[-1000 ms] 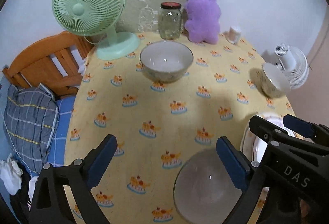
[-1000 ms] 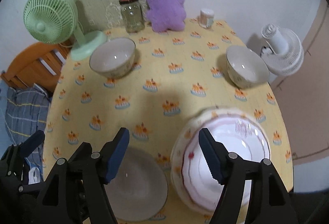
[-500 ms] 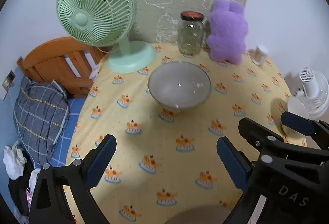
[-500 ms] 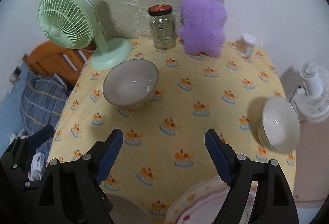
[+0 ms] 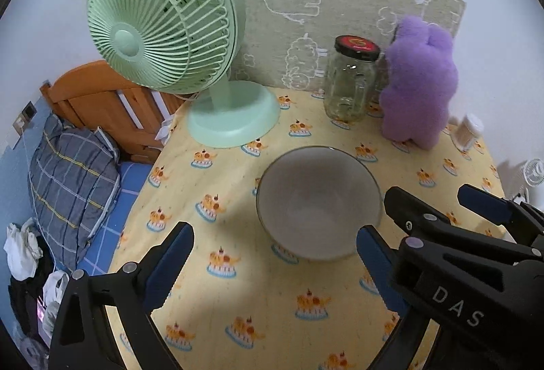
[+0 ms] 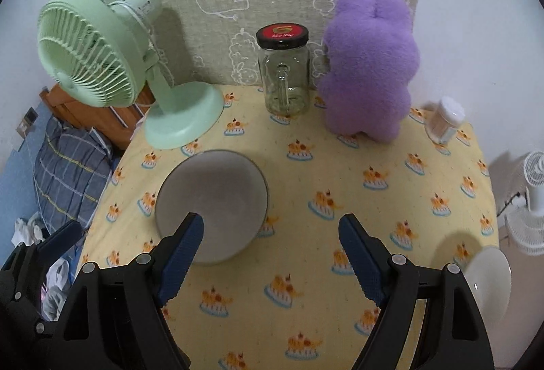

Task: Organize plates and bowls

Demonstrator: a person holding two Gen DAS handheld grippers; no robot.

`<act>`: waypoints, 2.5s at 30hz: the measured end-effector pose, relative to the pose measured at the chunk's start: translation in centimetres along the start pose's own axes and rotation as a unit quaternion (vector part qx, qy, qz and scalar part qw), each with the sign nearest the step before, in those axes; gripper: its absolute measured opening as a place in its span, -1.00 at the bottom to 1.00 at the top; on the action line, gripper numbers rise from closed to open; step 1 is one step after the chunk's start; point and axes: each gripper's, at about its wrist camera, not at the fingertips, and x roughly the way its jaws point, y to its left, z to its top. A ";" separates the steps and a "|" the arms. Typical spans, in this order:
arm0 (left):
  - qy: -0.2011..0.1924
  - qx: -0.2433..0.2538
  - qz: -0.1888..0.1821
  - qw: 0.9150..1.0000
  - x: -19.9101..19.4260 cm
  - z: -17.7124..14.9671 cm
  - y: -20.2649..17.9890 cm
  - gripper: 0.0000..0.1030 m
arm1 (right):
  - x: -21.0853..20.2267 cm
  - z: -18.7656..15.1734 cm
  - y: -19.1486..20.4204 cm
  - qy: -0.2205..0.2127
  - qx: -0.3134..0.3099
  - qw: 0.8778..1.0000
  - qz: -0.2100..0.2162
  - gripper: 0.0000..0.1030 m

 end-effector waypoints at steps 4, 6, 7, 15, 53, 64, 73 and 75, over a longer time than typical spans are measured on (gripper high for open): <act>0.004 -0.005 -0.003 1.000 2.4 0.8 0.1 0.74 | 2.2 1.1 0.2 0.002 -0.002 1.000 0.017 0.63; 0.006 -0.010 0.002 1.000 3.5 1.0 0.1 0.70 | 3.2 1.3 0.5 -0.001 -0.007 1.000 0.015 0.62; 0.008 -0.012 0.002 1.000 4.0 1.0 0.2 0.62 | 3.6 1.4 0.6 -0.002 -0.010 1.000 0.012 0.62; 0.025 -0.021 0.002 0.999 8.1 1.0 0.1 0.27 | 7.9 1.9 1.0 0.013 -0.011 1.000 0.020 0.14; 0.052 0.041 -0.021 0.998 3.0 -0.7 -3.9 -0.38 | 1.9 -1.3 -1.8 0.038 0.025 0.999 0.001 -0.31; 0.031 0.060 -0.043 0.997 -2.1 -2.0 -3.5 -0.38 | -3.8 -3.3 -1.2 0.012 0.053 0.998 -0.018 -0.31; 0.013 0.076 -0.056 0.995 -6.4 -3.8 -0.8 -0.38 | -8.6 -5.6 1.6 -0.006 0.067 0.997 -0.031 -0.31; 0.012 0.078 -0.060 0.995 -7.1 -4.5 -0.2 -0.38 | -9.4 -6.4 2.2 -0.007 0.070 0.997 -0.034 -0.31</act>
